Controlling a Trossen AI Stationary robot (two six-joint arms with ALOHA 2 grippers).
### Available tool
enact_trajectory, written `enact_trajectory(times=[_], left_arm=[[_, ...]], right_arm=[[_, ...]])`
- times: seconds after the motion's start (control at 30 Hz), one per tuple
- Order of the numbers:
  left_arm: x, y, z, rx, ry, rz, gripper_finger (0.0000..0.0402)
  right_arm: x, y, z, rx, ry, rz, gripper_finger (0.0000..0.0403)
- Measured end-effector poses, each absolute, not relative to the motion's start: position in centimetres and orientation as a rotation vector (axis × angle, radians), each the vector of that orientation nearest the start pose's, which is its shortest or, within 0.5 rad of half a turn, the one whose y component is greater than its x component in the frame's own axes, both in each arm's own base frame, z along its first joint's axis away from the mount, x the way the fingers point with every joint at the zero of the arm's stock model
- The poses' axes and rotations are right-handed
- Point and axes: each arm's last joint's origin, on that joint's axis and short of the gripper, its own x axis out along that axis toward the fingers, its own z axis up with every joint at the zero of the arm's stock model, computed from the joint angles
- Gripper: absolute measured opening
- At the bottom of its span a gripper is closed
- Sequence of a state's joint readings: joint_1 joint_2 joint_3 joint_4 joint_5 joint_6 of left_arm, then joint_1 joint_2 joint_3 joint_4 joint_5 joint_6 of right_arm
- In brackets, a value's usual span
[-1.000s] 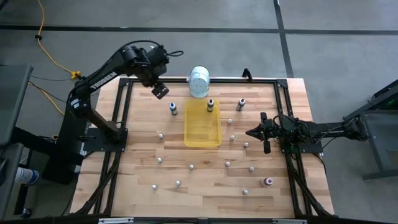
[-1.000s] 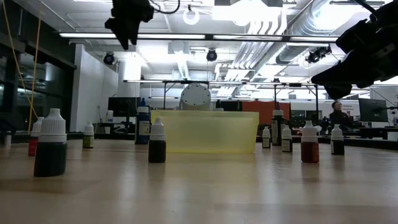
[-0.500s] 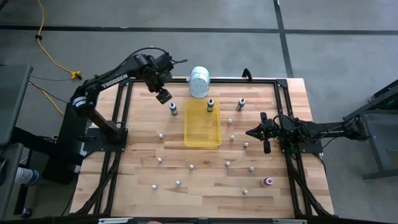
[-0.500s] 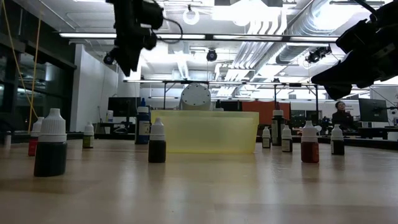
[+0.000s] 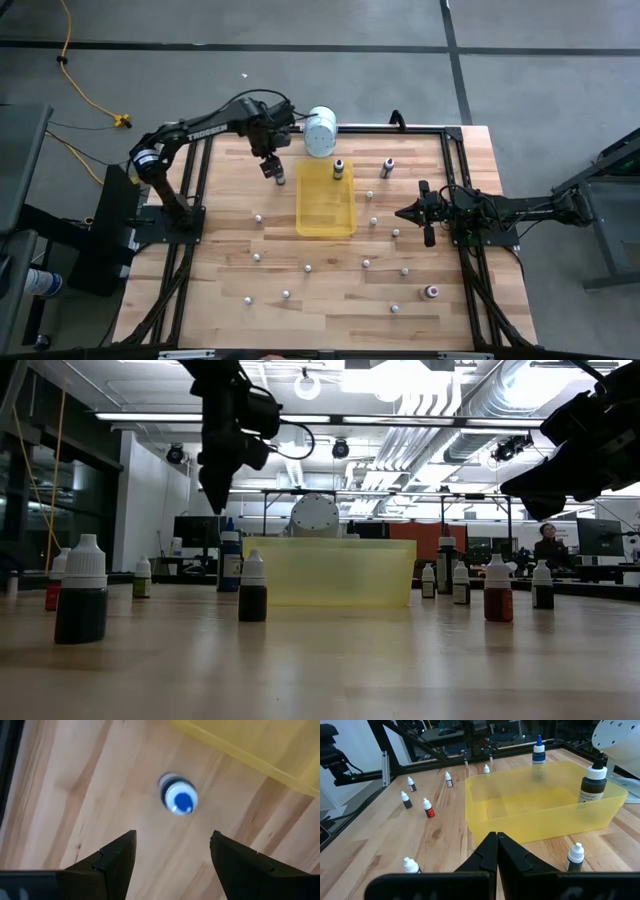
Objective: Pick & Place food coloring
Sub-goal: Put the big blue food coloring bottle in the yellow transparent bin
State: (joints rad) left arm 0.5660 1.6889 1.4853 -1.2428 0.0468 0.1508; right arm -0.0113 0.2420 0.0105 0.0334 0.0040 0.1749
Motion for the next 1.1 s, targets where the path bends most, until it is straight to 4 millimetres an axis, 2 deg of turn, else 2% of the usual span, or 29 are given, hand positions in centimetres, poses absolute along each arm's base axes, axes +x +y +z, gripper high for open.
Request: enact_trajectory(times=[0.17,0.47,0.77,1.1], left_arm=[[27.9,16.0,27.6,-0.201,1.412,0.267,0.0241],[29.3,16.1,25.4,-0.08,1.509,0.26,0.0241],[30.1,16.6,23.4,-0.165,1.549,0.317,0.0241],[30.6,16.8,22.9,-0.215,1.514,0.329,0.0241]], right_arm=[[11.1,-0.1,15.0,0.175,0.196,-0.032,0.0],[11.1,-0.1,15.0,0.175,0.196,-0.032,0.0],[11.1,-0.1,15.0,0.175,0.196,-0.032,0.0],[11.1,-0.1,15.0,0.175,0.196,-0.032,0.0]])
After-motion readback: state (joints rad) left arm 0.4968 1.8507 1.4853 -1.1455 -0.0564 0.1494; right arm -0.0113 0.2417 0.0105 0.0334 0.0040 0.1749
